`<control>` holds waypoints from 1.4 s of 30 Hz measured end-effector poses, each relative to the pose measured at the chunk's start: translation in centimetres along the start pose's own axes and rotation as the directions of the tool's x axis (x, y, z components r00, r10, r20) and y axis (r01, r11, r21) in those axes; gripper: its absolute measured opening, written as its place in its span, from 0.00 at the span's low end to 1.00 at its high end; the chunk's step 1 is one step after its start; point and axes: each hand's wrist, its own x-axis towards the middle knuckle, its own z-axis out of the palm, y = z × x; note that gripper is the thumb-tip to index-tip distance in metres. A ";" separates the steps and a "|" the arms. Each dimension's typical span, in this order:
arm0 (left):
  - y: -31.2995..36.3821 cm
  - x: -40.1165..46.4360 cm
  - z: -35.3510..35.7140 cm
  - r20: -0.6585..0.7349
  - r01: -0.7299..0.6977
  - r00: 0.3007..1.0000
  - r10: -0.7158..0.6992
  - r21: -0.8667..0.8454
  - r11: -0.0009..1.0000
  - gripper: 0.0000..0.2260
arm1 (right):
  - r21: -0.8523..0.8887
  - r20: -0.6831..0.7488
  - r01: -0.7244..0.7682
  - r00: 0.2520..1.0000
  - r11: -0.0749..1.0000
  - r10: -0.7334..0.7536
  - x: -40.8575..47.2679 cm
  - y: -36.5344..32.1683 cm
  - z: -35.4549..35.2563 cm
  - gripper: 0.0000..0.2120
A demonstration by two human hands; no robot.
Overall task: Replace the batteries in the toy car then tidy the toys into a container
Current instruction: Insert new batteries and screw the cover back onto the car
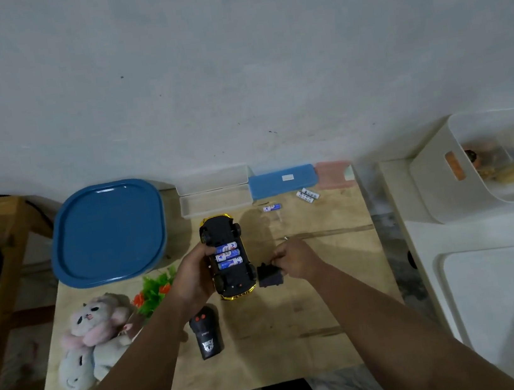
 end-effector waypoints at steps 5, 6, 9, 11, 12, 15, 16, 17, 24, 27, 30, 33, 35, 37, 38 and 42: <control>0.2 0.0 -0.2 0.017 0.008 1.000 -0.008 -0.016 1.000 0.29 | -0.152 -0.032 0.015 0.999 0.988 -0.020 0.3 -0.6 0.7 0.08; 0.2 0.0 -0.3 0.023 0.008 1.000 -0.008 -0.020 1.000 0.29 | -0.185 -0.042 0.011 0.999 0.983 -0.019 0.4 -0.6 0.9 0.09; 0.3 0.1 -0.5 0.033 0.016 0.999 -0.015 -0.024 1.000 0.30 | -0.245 -0.075 -0.004 0.997 0.970 -0.014 0.2 -1.0 1.0 0.09; 0.3 0.0 -0.7 0.031 0.018 0.999 -0.017 -0.030 0.999 0.30 | -0.268 -0.093 -0.018 0.996 0.963 -0.008 0.2 -1.0 1.1 0.10; 0.3 -0.1 -0.8 0.030 0.020 0.999 -0.019 -0.027 0.999 0.30 | -0.277 -0.104 -0.019 0.994 0.961 -0.011 0.1 -1.0 1.1 0.10; 0.4 -0.6 -0.8 0.031 0.020 0.999 -0.019 -0.022 1.000 0.30 | -0.285 -0.135 -0.011 0.990 0.959 -0.028 -0.3 -1.2 0.9 0.11; 0.5 -0.8 -0.7 0.030 0.022 0.999 -0.022 -0.015 1.000 0.30 | -0.287 -0.142 -0.010 0.989 0.958 -0.033 -0.4 -1.1 0.8 0.11; 0.5 -1.1 -0.7 0.032 0.024 0.999 -0.023 -0.006 1.000 0.31 | -0.286 -0.149 -0.008 0.988 0.958 -0.036 -0.6 -1.1 0.7 0.11; 1.1 -3.8 0.0 0.018 -0.001 1.000 0.001 -0.011 1.000 0.28 | -0.081 -0.326 0.045 0.943 0.996 -0.069 -3.4 -3.0 -2.8 0.10; 1.6 -5.7 1.4 0.025 -0.010 1.000 0.011 -0.062 0.998 0.22 | 0.015 -0.421 0.159 0.896 0.987 -0.138 -6.1 -5.8 -4.9 0.11; 2.0 -7.2 3.5 0.036 -0.035 0.999 0.038 -0.076 0.996 0.20 | 0.045 -0.412 0.301 0.874 0.953 -0.257 -9.2 -9.6 -5.8 0.09; 2.4 -8.2 5.5 0.058 -0.062 0.996 0.064 -0.036 0.997 0.21 | 0.017 -0.333 0.368 0.879 0.930 -0.342 -12.0 -12.8 -5.4 0.04; 2.5 -8.5 6.5 0.087 -0.112 0.990 0.111 0.001 0.994 0.21 | -0.028 -0.283 0.338 0.900 0.941 -0.332 -13.0 -13.9 -4.5 0.04; 2.6 -8.7 7.2 0.122 -0.190 0.975 0.187 0.015 0.982 0.19 | -0.007 -0.339 0.296 0.898 0.955 -0.281 -13.5 -14.3 -3.7 0.04; 2.6 -8.8 7.5 0.132 -0.231 0.965 0.226 0.023 0.973 0.18 | 0.013 -0.381 0.275 0.890 0.961 -0.250 -13.7 -14.5 -3.5 0.04; 2.5 -9.3 8.4 0.122 -0.360 0.929 0.350 0.080 0.929 0.15 | 0.118 -0.443 0.207 0.886 0.971 -0.135 -14.1 -14.8 -3.2 0.09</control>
